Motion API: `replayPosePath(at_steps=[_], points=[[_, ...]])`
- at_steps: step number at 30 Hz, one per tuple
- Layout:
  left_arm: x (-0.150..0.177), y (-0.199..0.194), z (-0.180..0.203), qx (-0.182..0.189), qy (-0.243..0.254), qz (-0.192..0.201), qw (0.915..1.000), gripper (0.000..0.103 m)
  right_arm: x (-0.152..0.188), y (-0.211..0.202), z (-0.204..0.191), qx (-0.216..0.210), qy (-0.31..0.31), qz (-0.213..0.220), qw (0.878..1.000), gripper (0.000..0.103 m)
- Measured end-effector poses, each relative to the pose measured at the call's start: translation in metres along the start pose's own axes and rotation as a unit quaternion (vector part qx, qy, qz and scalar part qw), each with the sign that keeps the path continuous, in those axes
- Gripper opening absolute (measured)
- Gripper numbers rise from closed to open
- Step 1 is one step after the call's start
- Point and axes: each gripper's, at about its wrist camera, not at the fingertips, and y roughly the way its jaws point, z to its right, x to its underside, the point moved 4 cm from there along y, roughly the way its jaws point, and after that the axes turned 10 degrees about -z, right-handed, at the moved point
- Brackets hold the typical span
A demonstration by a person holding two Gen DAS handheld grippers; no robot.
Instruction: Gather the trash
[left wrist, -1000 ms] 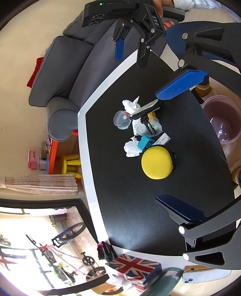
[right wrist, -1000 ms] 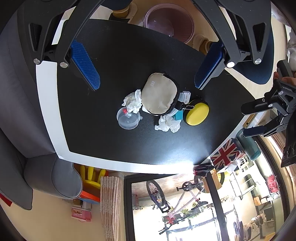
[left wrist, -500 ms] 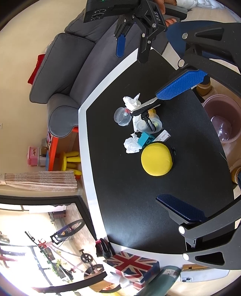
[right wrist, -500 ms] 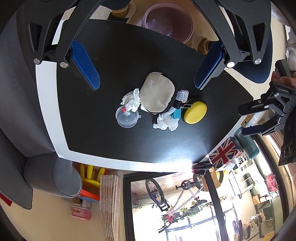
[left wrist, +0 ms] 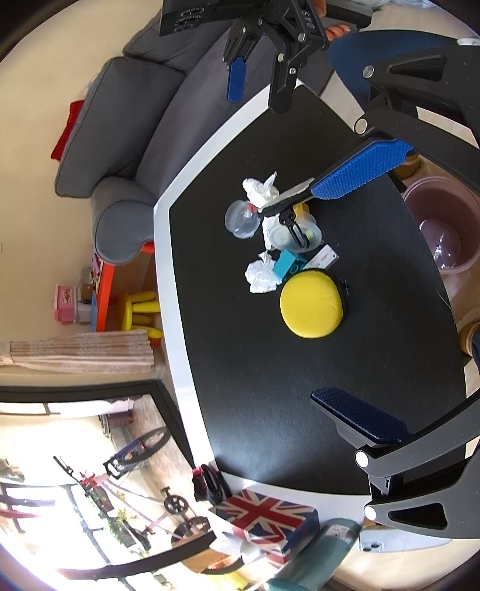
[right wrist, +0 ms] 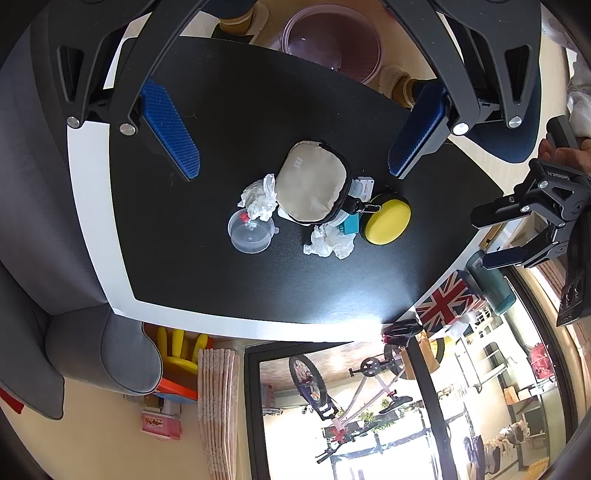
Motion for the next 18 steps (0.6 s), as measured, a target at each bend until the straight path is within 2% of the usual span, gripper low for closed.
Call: replayPosePath(at_steps=[6, 10, 18], points=[[0.0004, 0.0028, -0.0010, 0.021, -0.003, -0.003, 0.9998, 0.098, -0.0013, -0.0007, -0.0021, 0.000, -0.002, -0.002, 1.000, 0.100], [0.0013, 0.0051, -0.0026, 0.049, -0.017, -0.006, 0.9986, 0.098, -0.0016, -0.0013, -0.0033, -0.001, 0.000, -0.001, 1.000, 0.100], [0.0009, 0.0073, -0.0036, 0.046, -0.023, -0.003, 0.9986, 0.098, -0.0014, -0.0012, -0.0035, -0.002, 0.000, -0.002, 1.000, 0.100]])
